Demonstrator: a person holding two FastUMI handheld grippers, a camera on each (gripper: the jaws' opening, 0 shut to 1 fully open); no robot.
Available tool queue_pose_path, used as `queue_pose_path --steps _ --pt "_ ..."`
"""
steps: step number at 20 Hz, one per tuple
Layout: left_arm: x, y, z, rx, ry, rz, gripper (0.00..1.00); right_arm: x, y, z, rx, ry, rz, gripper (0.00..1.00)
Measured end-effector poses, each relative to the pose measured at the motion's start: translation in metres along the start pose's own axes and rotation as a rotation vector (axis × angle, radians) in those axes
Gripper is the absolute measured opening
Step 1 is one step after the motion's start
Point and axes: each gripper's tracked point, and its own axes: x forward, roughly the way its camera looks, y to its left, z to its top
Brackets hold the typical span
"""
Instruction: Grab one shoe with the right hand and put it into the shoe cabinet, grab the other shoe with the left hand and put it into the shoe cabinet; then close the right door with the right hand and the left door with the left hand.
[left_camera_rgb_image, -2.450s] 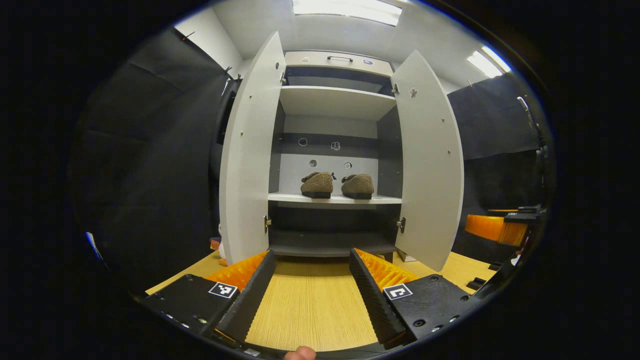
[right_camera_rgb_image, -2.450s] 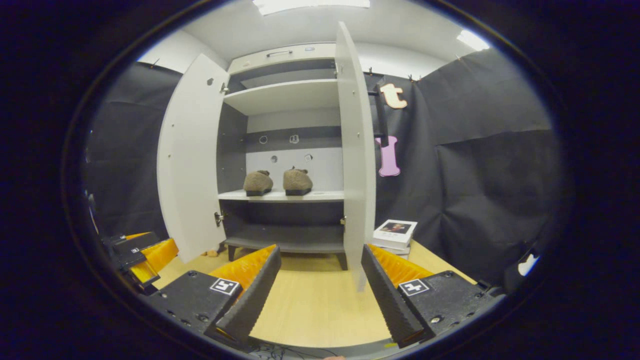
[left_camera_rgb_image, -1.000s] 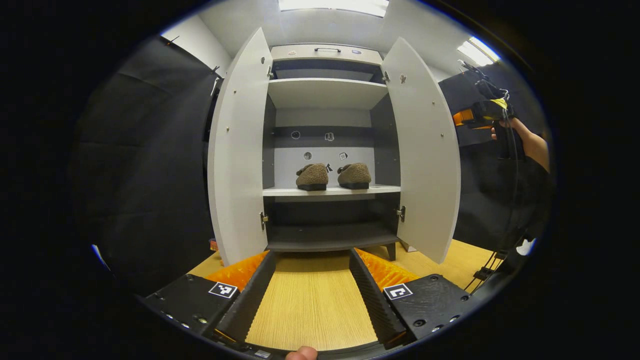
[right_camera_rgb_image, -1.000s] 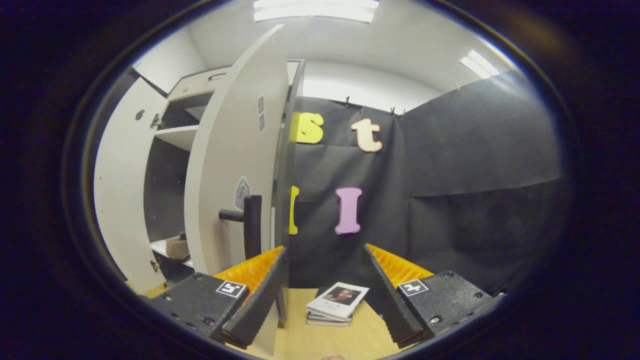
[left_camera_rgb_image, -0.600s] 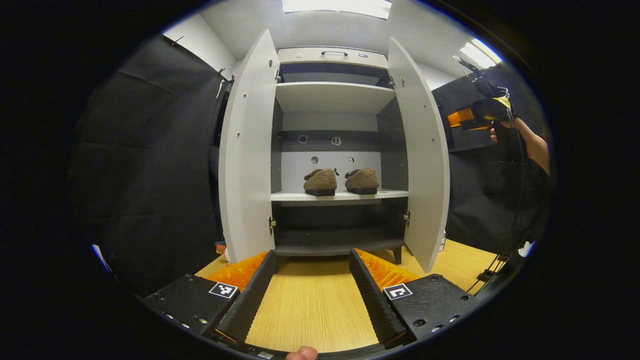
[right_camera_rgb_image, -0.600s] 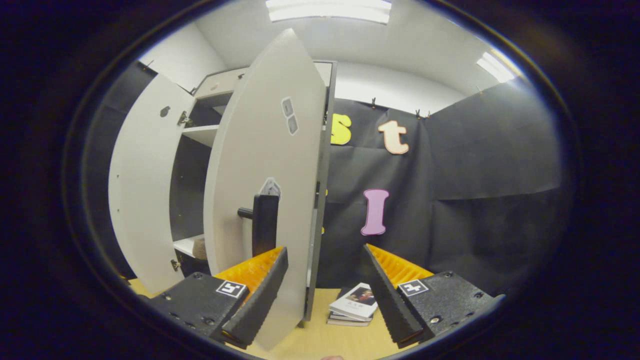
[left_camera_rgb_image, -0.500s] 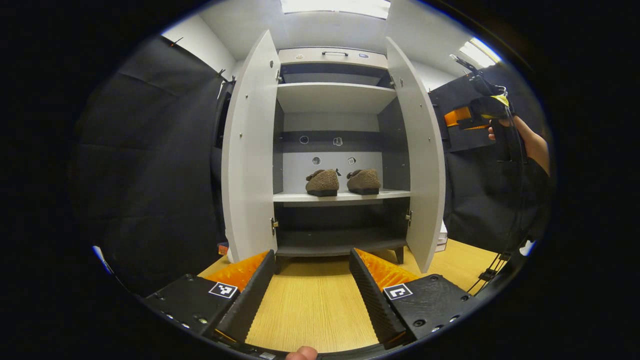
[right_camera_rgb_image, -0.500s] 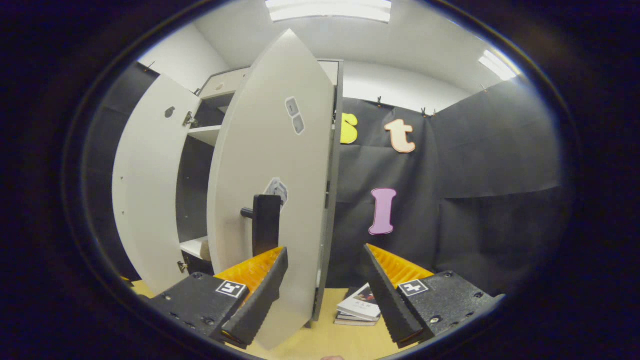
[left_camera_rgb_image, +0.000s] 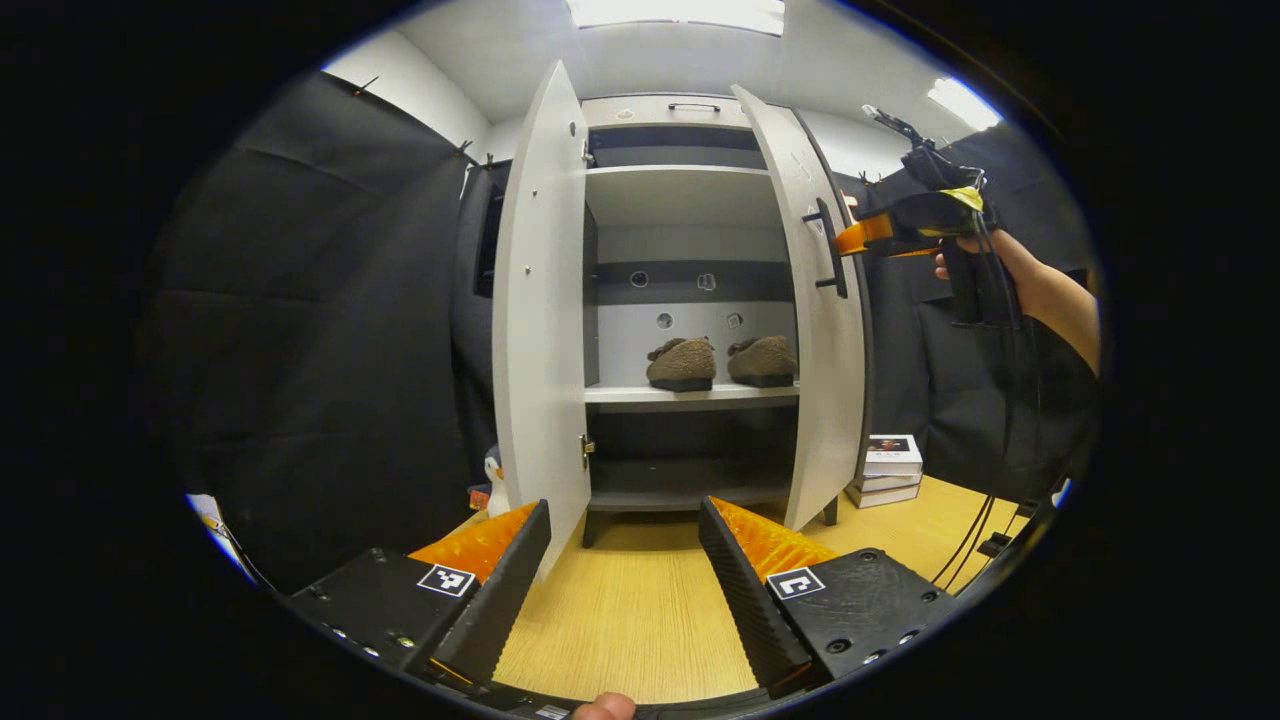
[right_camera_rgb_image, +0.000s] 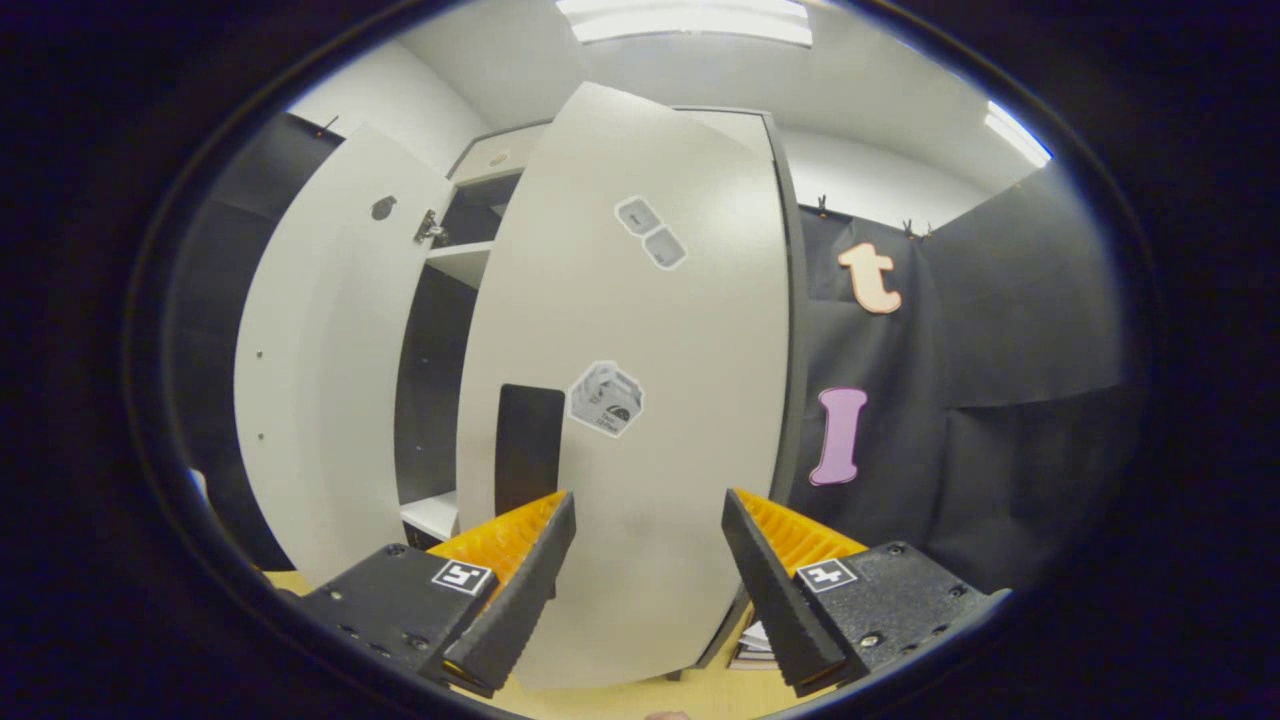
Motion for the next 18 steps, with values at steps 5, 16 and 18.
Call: queue_pose_path --steps 5,16,18 --pt "-0.002 0.013 0.0 -0.021 0.009 0.024 0.9 -0.004 -0.006 0.004 0.023 -0.008 -0.015 0.96" --pt "0.007 0.04 0.014 -0.061 0.01 0.072 0.9 -0.132 0.003 -0.076 0.162 -0.014 -0.089 0.97" --pt "0.01 0.05 0.017 -0.057 0.007 0.086 0.9 -0.152 0.007 -0.109 0.146 0.014 -0.127 0.97"
